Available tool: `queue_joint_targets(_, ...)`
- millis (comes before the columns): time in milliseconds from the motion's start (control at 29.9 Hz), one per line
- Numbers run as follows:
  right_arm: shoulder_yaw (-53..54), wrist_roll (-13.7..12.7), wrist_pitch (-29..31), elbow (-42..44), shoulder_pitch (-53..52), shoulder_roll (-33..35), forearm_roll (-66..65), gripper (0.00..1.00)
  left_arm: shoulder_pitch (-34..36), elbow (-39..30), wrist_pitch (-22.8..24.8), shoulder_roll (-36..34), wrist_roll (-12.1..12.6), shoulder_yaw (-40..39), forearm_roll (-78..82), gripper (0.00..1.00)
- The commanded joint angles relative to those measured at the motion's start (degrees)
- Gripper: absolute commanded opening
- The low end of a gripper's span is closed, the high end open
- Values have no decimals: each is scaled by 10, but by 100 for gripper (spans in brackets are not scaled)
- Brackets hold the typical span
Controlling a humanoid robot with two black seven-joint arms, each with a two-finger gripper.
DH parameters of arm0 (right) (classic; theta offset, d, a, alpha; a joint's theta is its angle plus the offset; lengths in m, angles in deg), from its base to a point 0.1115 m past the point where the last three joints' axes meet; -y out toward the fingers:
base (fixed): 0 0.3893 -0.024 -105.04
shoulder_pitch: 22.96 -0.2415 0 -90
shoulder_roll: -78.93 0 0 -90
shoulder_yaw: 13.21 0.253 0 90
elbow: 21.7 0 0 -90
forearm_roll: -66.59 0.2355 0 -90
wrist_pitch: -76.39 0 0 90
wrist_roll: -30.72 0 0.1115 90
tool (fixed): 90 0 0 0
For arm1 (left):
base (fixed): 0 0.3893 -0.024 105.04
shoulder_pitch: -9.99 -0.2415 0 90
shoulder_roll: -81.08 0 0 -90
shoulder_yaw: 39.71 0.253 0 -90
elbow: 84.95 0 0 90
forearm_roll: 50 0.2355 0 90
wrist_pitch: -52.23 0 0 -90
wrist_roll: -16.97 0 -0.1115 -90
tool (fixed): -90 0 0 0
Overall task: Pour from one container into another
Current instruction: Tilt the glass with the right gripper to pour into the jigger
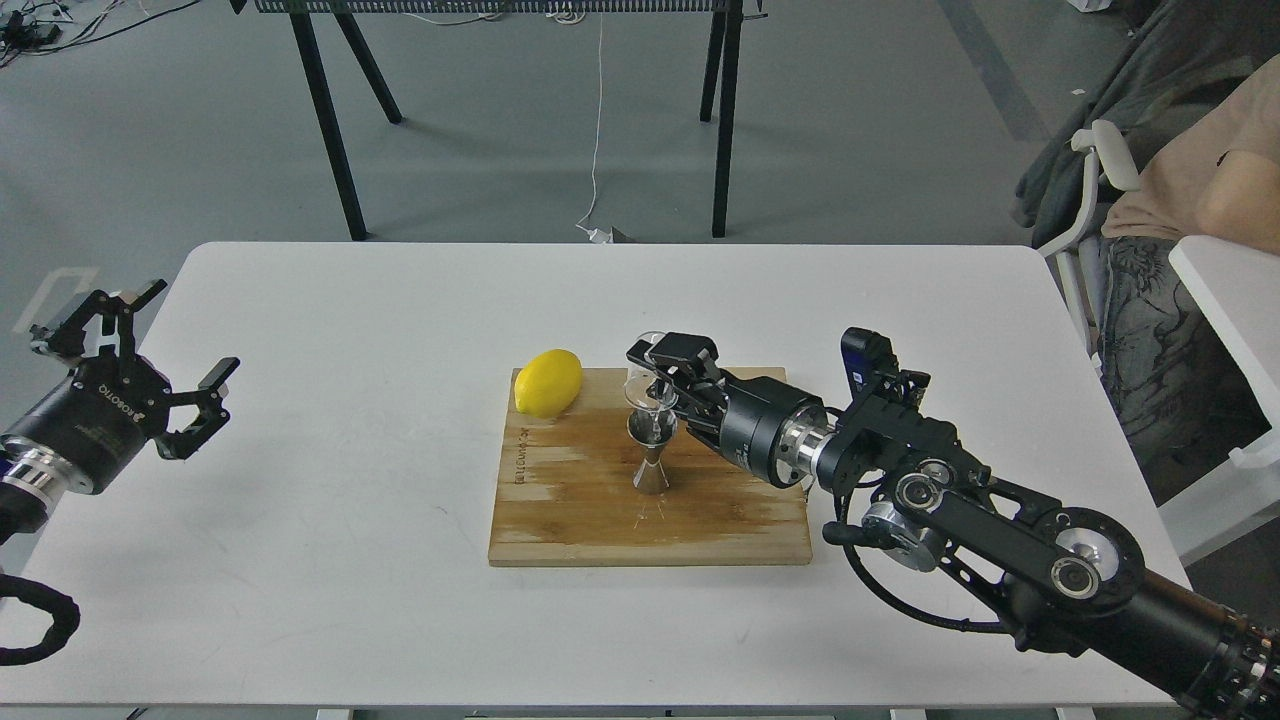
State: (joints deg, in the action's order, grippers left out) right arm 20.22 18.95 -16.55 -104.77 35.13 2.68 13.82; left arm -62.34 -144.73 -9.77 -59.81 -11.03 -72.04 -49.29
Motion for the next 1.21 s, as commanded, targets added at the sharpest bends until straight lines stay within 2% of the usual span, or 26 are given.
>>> queue_joint_targets(0,-4,0,0,0,-3,0,-5,31,0,0,0,0,0,0,0,100)
queue_joint_targets(1172,-28,0,0,6,-21,6,-59,31,0,0,0,0,0,0,0,100)
